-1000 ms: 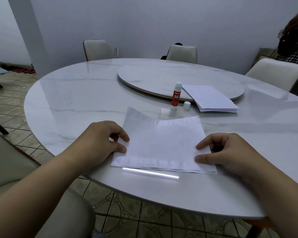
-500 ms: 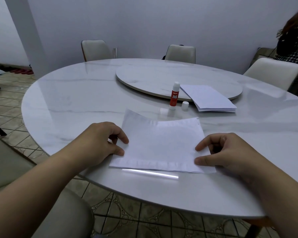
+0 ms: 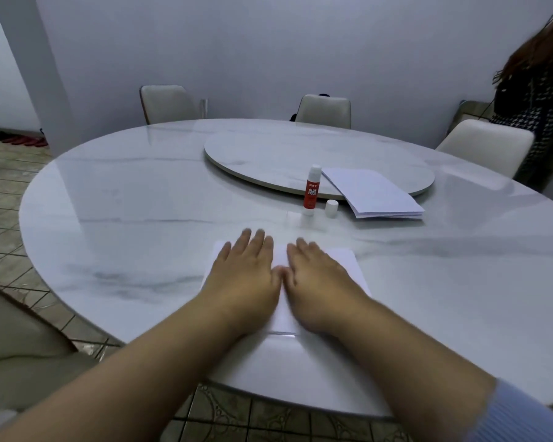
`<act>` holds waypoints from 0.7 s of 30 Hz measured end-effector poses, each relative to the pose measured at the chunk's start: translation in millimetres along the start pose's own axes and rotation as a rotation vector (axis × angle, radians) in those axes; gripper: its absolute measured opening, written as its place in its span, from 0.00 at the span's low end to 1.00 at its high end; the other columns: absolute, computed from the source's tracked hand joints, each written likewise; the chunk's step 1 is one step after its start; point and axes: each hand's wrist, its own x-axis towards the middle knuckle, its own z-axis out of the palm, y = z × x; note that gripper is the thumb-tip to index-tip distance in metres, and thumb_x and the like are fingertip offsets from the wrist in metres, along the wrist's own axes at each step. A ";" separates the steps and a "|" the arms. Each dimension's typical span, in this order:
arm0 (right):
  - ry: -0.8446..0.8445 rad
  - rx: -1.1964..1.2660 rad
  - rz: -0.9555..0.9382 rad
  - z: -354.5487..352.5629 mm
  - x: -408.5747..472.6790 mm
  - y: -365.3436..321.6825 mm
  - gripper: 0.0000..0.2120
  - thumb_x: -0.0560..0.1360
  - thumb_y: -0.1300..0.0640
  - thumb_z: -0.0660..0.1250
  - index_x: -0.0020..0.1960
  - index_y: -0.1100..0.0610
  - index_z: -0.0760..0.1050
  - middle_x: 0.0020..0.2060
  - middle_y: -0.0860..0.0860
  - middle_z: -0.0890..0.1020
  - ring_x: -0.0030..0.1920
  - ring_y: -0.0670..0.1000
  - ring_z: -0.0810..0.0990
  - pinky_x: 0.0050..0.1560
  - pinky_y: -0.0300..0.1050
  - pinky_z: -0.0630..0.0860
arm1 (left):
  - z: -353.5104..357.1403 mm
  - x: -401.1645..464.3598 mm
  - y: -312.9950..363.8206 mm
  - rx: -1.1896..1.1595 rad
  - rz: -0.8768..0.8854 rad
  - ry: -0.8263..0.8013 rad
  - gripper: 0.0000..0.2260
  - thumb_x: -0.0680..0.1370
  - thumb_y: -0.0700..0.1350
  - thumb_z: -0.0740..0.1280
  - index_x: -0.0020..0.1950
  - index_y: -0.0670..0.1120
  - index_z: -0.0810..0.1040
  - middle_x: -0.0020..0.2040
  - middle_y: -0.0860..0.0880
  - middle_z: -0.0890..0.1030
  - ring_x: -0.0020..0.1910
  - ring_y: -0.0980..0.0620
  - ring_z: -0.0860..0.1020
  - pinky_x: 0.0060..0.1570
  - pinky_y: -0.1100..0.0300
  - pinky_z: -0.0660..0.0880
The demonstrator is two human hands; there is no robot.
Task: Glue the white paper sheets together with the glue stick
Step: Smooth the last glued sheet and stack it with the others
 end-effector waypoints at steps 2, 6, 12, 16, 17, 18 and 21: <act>-0.050 -0.029 0.021 7.8 2.9 7.3 0.27 0.82 0.47 0.43 0.78 0.53 0.44 0.79 0.49 0.45 0.77 0.47 0.43 0.74 0.43 0.42 | 9.2 0.6 -8.0 0.052 -0.013 -0.062 0.26 0.81 0.54 0.45 0.77 0.48 0.45 0.78 0.50 0.45 0.76 0.53 0.44 0.73 0.55 0.41; -0.050 -0.049 0.038 9.1 1.1 14.1 0.28 0.81 0.45 0.42 0.78 0.51 0.42 0.78 0.47 0.43 0.77 0.45 0.42 0.73 0.41 0.39 | 10.3 -1.3 -13.5 0.051 -0.004 -0.059 0.26 0.80 0.53 0.44 0.77 0.48 0.44 0.78 0.51 0.44 0.76 0.54 0.43 0.72 0.57 0.40; -0.044 -0.063 0.087 0.3 -8.5 33.1 0.28 0.81 0.44 0.41 0.78 0.50 0.41 0.78 0.45 0.43 0.76 0.43 0.41 0.71 0.39 0.38 | 8.9 -1.0 -17.1 0.024 -0.023 -0.050 0.27 0.80 0.55 0.45 0.77 0.48 0.43 0.78 0.51 0.43 0.76 0.56 0.42 0.72 0.59 0.40; -0.038 -0.060 0.166 -3.2 -14.7 40.3 0.30 0.79 0.41 0.42 0.78 0.50 0.41 0.78 0.44 0.43 0.77 0.43 0.42 0.72 0.40 0.39 | 6.1 -4.7 -26.9 0.029 -0.070 -0.049 0.30 0.78 0.61 0.45 0.77 0.50 0.42 0.78 0.54 0.43 0.75 0.58 0.42 0.73 0.58 0.40; -0.033 -0.064 0.190 -3.9 -16.0 42.1 0.32 0.78 0.38 0.43 0.78 0.50 0.41 0.78 0.44 0.44 0.77 0.43 0.42 0.73 0.42 0.40 | 6.0 -5.8 -27.4 0.029 -0.078 -0.051 0.31 0.77 0.62 0.45 0.77 0.51 0.42 0.78 0.55 0.43 0.75 0.58 0.42 0.73 0.58 0.40; -0.027 -0.069 0.211 -4.8 -17.2 44.1 0.35 0.77 0.35 0.43 0.78 0.50 0.42 0.78 0.44 0.44 0.77 0.43 0.42 0.74 0.43 0.41 | 6.1 -6.4 -27.3 0.030 -0.090 -0.050 0.32 0.77 0.63 0.45 0.77 0.51 0.42 0.78 0.55 0.43 0.75 0.58 0.42 0.73 0.56 0.40; -0.006 -0.065 0.230 -9.0 -20.8 49.1 0.40 0.73 0.29 0.44 0.78 0.48 0.43 0.78 0.43 0.46 0.76 0.42 0.45 0.74 0.45 0.44 | 6.6 -7.0 -26.5 0.036 -0.152 -0.034 0.35 0.75 0.66 0.45 0.77 0.51 0.42 0.78 0.55 0.43 0.76 0.57 0.41 0.73 0.51 0.38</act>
